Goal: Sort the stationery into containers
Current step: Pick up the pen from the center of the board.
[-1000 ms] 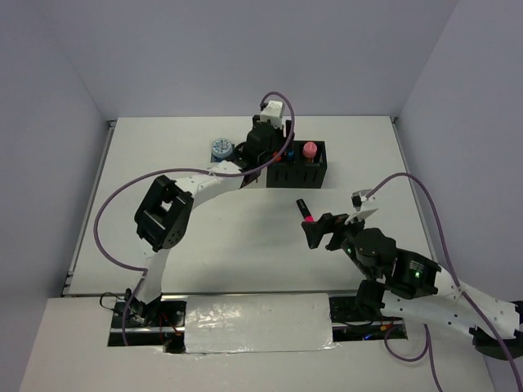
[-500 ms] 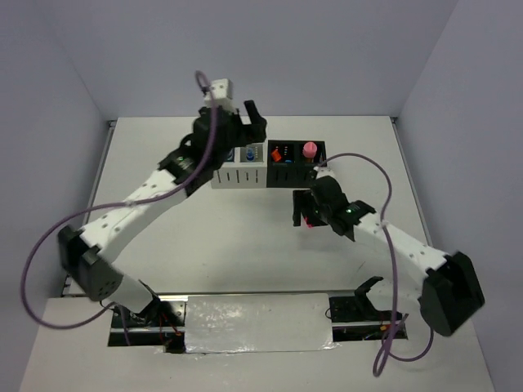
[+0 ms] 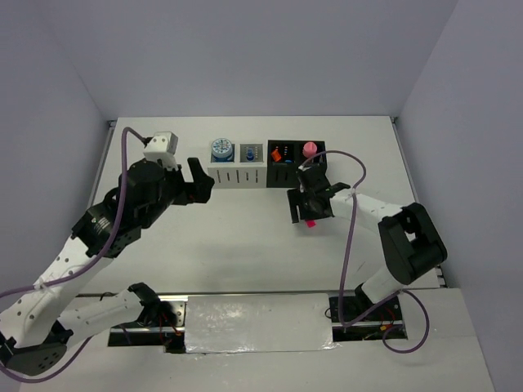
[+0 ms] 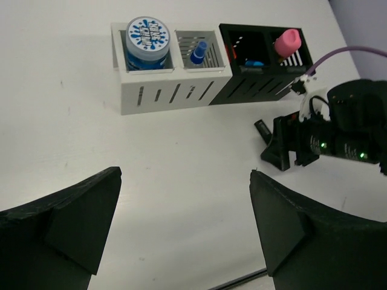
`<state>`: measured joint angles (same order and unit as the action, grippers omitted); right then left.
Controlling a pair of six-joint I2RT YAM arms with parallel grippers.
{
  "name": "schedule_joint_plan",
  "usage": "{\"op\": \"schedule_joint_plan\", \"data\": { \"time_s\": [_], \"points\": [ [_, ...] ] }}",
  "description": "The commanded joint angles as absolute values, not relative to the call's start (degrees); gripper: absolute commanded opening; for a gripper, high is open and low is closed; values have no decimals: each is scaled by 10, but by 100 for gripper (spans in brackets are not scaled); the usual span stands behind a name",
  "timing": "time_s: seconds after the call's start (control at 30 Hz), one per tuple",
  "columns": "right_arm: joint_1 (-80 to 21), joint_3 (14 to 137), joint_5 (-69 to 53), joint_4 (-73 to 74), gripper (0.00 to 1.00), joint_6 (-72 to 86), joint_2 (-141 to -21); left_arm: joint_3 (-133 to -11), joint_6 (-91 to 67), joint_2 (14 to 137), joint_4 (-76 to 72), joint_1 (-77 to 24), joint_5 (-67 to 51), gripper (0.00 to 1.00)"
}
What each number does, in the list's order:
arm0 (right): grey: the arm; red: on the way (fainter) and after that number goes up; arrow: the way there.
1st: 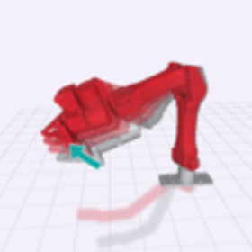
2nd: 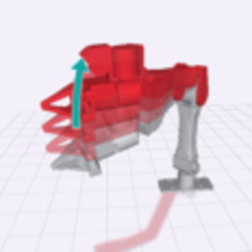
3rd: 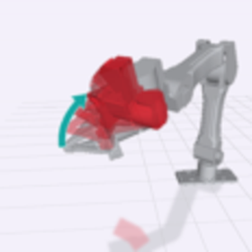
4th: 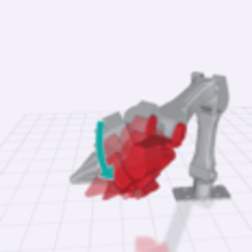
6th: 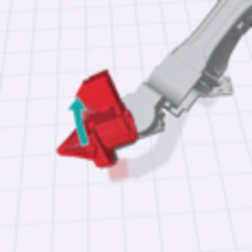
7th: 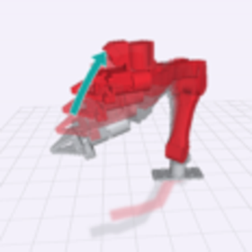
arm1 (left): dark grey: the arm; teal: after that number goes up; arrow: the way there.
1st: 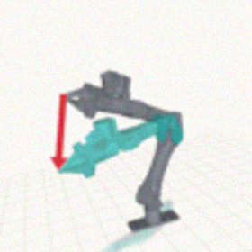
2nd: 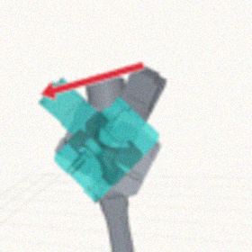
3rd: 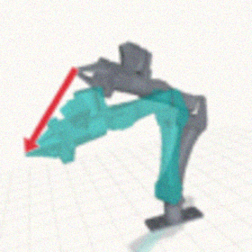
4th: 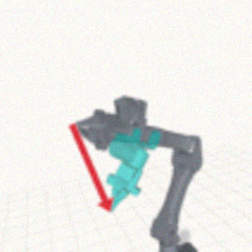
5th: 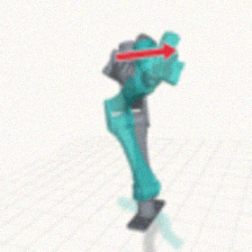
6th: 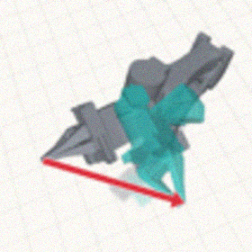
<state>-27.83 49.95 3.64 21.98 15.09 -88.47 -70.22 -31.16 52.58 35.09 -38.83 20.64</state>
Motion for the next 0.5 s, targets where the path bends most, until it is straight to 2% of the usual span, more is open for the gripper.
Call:
{"op": "schedule_joint_plan", "data": {
  "time_s": [0.0, 0.13, 0.17, 0.2, 0.33, 0.47],
  "points": [
    [-271, 511, 21, 196, 74, 151, -898, -708, -278, 498, 392, -389, 207, 99],
    [-269, 515, 25, 199, 69, 161, -917, -701, -268, 491, 397, -389, 197, 99],
    [-268, 516, 27, 203, 61, 164, -922, -698, -267, 492, 397, -388, 193, 99],
    [-269, 519, 27, 205, 58, 165, -925, -694, -265, 492, 397, -388, 192, 99],
    [-268, 512, 38, 217, 54, 180, -945, -687, -265, 492, 396, -388, 189, 99],
    [-272, 492, 31, 214, 36, 190, -939, -687, -265, 490, 389, -388, 180, 99]
  ]
}}
